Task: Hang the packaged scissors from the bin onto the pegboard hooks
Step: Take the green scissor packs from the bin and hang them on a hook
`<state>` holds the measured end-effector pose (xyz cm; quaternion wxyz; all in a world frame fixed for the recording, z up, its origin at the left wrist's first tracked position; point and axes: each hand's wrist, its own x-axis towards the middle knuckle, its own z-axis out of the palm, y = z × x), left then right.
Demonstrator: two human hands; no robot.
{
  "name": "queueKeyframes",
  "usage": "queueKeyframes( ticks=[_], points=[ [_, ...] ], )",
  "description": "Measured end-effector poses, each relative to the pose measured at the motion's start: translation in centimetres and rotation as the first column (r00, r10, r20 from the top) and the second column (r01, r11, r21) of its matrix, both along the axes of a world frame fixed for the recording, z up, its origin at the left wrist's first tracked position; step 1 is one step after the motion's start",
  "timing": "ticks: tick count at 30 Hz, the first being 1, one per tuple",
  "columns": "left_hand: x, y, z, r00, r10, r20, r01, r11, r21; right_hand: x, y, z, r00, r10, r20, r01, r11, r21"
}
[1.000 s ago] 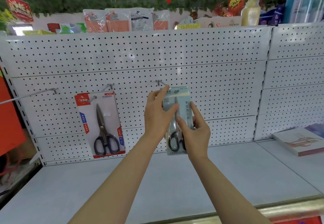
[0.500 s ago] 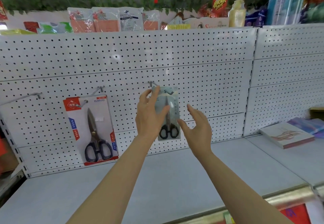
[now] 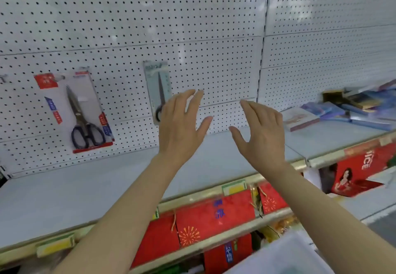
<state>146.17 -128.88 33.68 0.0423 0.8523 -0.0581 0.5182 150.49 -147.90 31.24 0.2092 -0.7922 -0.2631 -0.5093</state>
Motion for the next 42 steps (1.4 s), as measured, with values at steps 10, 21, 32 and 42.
queueKeyframes(
  ticks=[10,21,32,42],
  points=[
    [-2.1,-11.7,-16.5,0.896,-0.124,-0.427,0.139,0.99,0.005,-7.1,-12.8,-14.5,0.948,-0.192,-0.254,0.168,0.979,-0.113],
    [-5.5,-17.0,-40.0,0.396,-0.072,-0.915,0.19,0.982,0.005,-14.8,-20.7,-35.6,0.637,-0.411,-0.652,0.288,0.912,-0.293],
    [-5.4,-22.4,-56.5,-0.283,-0.208,-0.936,-0.403,0.912,-0.081,-19.7,-19.8,-49.3,0.361,-0.467,-0.807,0.242,0.883,-0.402],
    [-4.9,-22.5,-57.1,-0.159,-0.208,-0.965,-0.465,0.878,-0.113,-19.6,-16.9,-52.8,0.118,-0.416,-0.901,0.225,0.895,-0.384]
  ],
)
